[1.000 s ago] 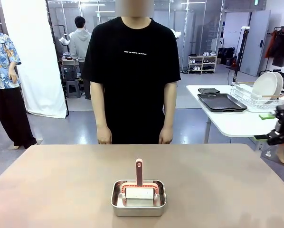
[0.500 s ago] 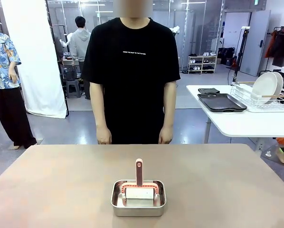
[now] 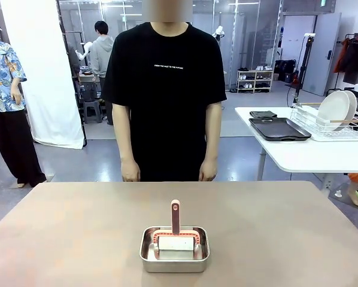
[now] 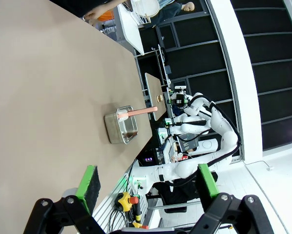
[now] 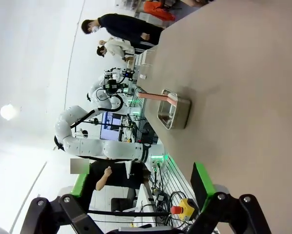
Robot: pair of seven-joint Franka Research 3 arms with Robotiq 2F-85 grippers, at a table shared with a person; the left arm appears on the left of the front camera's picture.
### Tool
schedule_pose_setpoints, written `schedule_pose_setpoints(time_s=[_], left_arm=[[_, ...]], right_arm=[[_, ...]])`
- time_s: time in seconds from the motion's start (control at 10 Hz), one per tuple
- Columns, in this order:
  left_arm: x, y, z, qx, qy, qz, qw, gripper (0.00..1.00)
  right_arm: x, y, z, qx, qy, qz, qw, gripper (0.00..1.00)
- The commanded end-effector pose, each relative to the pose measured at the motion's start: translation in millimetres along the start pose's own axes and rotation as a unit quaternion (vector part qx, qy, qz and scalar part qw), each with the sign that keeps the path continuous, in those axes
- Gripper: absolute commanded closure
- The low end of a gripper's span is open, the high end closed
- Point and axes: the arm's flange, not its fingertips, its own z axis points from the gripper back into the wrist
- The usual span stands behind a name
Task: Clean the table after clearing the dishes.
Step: Place the Lint Roller back on top of the Airtight Container.
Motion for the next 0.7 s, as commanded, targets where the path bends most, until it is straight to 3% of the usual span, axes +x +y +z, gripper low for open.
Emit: schedule_pose_setpoints(time_s=[0.0,0.2,0.4,0.6], left_arm=[[-3,-4,1,0.0,-0.005,-0.003,1.0,0.0],[-3,-4,1,0.0,-0.005,-0.003,1.0,0.0],[-3,-4,1,0.0,-0.005,-0.003,1.0,0.0],[-3,-4,1,0.0,-0.005,-0.003,1.0,0.0]], right_arm=[[-49,1,24,-0.027,-0.041,-0.041,0.998,0.0],[-69,2,34,-0.032,-0.057,-0.043,0.997,0.0],[-59,-5,28,-0.036,-0.044,-0.053,0.997,0.0],[-70,-8,45,-0.024,-0.052,-0.04,0.998,0.0]])
